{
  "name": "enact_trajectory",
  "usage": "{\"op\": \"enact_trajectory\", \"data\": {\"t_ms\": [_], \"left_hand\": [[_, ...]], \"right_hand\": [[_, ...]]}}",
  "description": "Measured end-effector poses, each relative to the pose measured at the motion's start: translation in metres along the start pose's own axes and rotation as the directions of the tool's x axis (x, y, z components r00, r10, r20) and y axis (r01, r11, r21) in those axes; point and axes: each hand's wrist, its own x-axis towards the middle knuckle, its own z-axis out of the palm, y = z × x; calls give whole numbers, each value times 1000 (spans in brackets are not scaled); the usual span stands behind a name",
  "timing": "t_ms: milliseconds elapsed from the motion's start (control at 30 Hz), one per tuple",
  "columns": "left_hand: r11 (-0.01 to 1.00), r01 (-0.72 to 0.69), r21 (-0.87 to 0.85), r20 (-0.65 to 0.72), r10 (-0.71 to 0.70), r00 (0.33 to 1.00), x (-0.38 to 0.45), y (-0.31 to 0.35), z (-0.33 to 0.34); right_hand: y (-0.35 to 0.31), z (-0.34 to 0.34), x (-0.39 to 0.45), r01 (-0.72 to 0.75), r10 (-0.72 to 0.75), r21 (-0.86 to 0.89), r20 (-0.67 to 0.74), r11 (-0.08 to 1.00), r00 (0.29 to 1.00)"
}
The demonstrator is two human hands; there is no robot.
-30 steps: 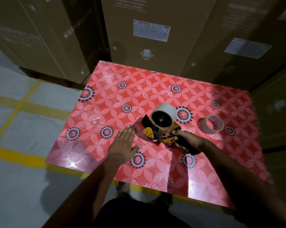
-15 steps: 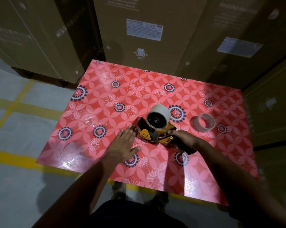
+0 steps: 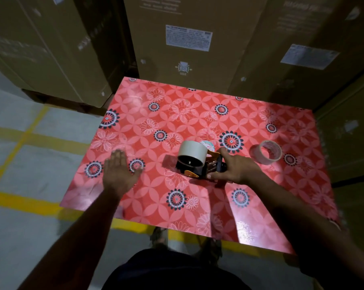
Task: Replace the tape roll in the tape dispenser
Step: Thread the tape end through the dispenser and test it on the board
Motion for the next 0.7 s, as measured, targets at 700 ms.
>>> {"op": "enact_trajectory", "data": {"t_ms": [700], "left_hand": [[856,-509,87,135,496,858,-46,74,22]], "right_hand": [[-49,-40,18,-150,94,-274,-209,950,973]]}}
